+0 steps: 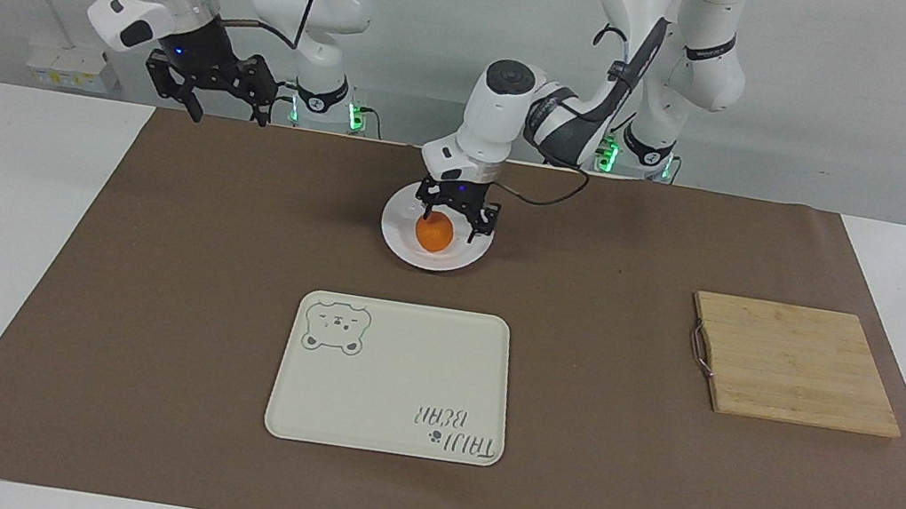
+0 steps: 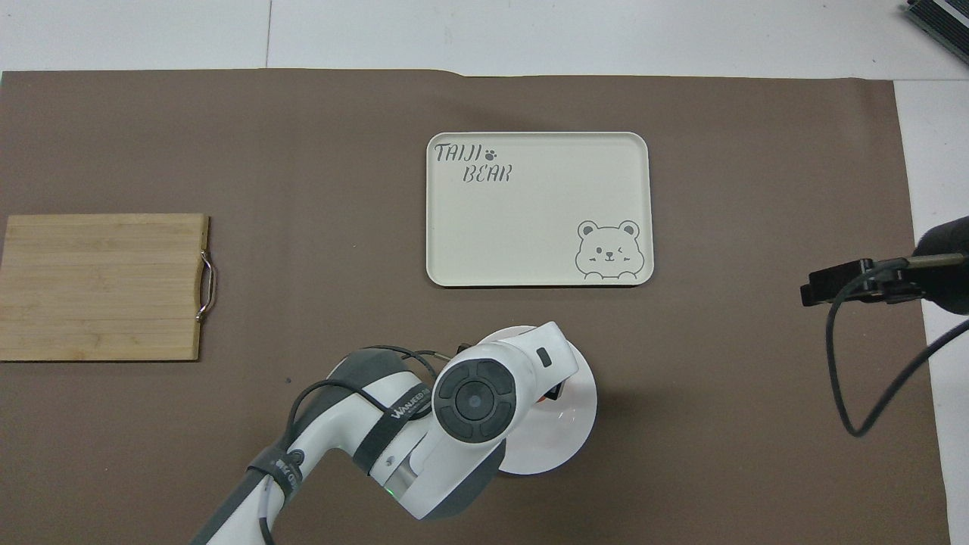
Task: Place orange and plate with both arms
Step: 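Release the orange on the plate while the right gripper approaches the plate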
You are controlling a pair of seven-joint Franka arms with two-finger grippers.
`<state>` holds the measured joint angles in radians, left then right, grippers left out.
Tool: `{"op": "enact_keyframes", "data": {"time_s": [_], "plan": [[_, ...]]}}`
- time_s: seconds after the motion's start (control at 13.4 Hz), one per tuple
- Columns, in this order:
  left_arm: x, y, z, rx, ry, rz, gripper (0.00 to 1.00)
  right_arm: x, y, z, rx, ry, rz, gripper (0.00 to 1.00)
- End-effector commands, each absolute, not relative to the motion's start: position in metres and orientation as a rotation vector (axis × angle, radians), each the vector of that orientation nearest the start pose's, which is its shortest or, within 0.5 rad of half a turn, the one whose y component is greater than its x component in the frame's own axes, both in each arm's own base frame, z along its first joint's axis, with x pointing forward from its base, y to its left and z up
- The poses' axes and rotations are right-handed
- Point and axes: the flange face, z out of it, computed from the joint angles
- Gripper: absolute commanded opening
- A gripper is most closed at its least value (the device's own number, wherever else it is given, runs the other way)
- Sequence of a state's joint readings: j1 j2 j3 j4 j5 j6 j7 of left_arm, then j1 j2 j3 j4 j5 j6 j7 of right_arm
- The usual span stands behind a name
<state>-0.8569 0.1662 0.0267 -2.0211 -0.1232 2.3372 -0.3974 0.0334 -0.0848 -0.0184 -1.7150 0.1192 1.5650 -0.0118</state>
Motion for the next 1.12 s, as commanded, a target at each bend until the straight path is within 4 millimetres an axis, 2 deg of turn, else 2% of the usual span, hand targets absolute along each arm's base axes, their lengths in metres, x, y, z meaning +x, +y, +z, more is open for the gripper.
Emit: {"op": "enact_keyframes", "data": {"time_s": [0.0, 0.15, 0.3, 0.37, 0.45, 0.52, 0.75, 0.9, 1.04], "plan": [[0.431, -0.378, 0.423, -3.246, 0.43, -0.033, 1.0, 0.519, 0.028, 0.557, -2.94, -0.063, 0.112, 1.0], [0.468, -0.327, 0.423, -3.229, 0.307, -0.039, 1.0, 0.517, 0.046, 0.525, -2.867, -0.134, 0.134, 1.0], [0.497, -0.281, 0.425, -3.174, 0.337, -0.09, 1.0, 0.51, 0.057, 0.484, -2.758, -0.12, 0.164, 1.0], [0.509, -0.263, 0.429, -3.169, 0.361, -0.109, 1.0, 0.503, 0.068, 0.462, -2.713, -0.15, 0.176, 1.0], [0.518, -0.247, 0.434, -3.164, 0.398, -0.124, 1.0, 0.496, 0.07, 0.446, -2.673, -0.146, 0.175, 1.0], [0.532, -0.214, 0.444, -3.163, 0.389, -0.149, 1.0, 0.49, 0.074, 0.433, -2.627, -0.137, 0.181, 1.0], [0.558, -0.157, 0.49, -3.158, 0.363, -0.17, 1.0, 0.477, 0.086, 0.402, -2.554, -0.157, 0.2, 1.0], [0.57, -0.117, 0.538, -3.148, 0.39, -0.148, 1.0, 0.466, 0.091, 0.372, -2.498, -0.163, 0.172, 1.0], [0.573, -0.084, 0.59, -3.141, 0.398, -0.143, 1.0, 0.456, 0.099, 0.353, -2.47, -0.153, 0.175, 1.0]]}}
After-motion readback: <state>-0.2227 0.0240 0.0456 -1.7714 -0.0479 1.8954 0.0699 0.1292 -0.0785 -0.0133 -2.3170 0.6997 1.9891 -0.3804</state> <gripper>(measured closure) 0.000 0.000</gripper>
